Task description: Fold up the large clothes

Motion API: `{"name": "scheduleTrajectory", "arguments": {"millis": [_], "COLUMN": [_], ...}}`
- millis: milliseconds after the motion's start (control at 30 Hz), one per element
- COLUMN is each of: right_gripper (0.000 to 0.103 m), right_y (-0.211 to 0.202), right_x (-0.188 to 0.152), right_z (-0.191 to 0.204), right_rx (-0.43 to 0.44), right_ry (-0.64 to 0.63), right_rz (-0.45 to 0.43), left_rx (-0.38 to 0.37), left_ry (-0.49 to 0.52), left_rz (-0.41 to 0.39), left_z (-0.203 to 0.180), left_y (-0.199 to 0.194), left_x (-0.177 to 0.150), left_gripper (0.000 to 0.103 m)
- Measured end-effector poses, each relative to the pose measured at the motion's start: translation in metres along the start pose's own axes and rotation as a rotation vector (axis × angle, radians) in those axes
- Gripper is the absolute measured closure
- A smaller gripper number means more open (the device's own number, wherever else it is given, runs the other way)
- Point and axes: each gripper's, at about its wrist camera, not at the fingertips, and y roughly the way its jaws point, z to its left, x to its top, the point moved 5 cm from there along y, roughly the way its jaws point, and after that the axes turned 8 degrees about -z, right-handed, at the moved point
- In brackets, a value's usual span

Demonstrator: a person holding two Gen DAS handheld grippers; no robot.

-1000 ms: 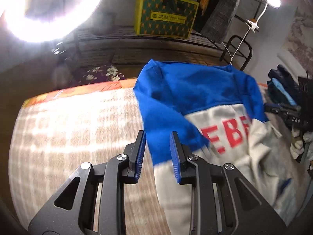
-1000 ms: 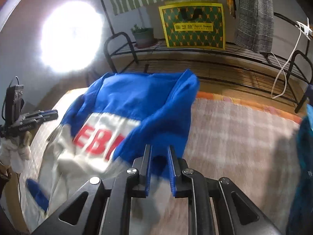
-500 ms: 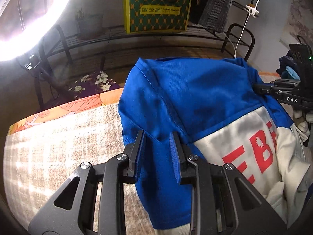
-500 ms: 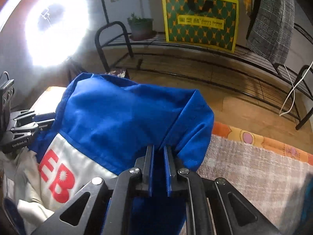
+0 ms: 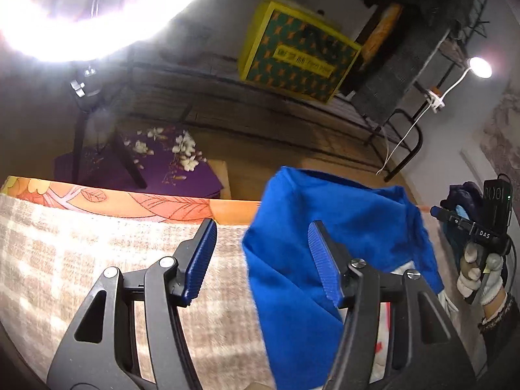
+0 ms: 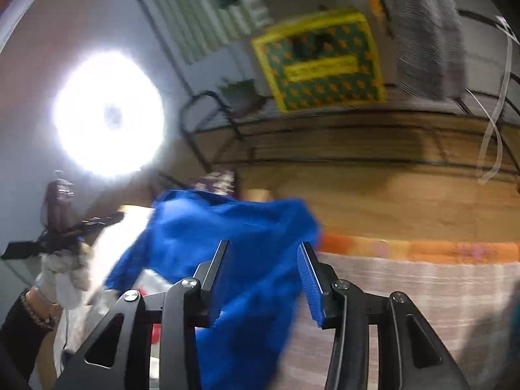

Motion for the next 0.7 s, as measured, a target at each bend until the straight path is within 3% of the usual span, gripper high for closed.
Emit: {"name": "scheduleTrajectory", "arguments": {"millis": [167,333,467,500,633,700], "right_gripper": [0.054,0.054,0.053,0.059,0.084,0.094], "right_y": [0.026,0.055,0.067,0.068,0.071,0.068], "right_x": [-0.005,-0.005,-0.003,-0.003,-0.003,-0.001], "right_z": [-0.021,-0.028,-0.015,-0.012,-0.002,0.005], "right_rx": [0.003,0.036,0.063,0.060,0.041,0.018], "right_ry": [0.077,0.120,0.081,0.069,0.007,-0.036], "right_rz": [0.052,0.087,0.094,0.093,0.085,0.073], "left_rx": [-0.011,-0.048,-0.045,-0.048,-0.050,-0.013], "left_ry": [-0.007,-0.091,-0.040,-0.025,0.036,0.095], "left_rz": [0.045,0.060,0.104,0.105,0.111,0.086], "left_z": [-0.003,-0.010,-0.019,-0.022,-0.035,-0.044], "left_y": [0.029,0.055,0.072,0.074,0.075,0.071], "left_x": [-0.003,0.001,0.000,0.001,-0.001,0.000], "left_gripper": [0.043,0.043,0.043,0.044,0.088,0.096]}}
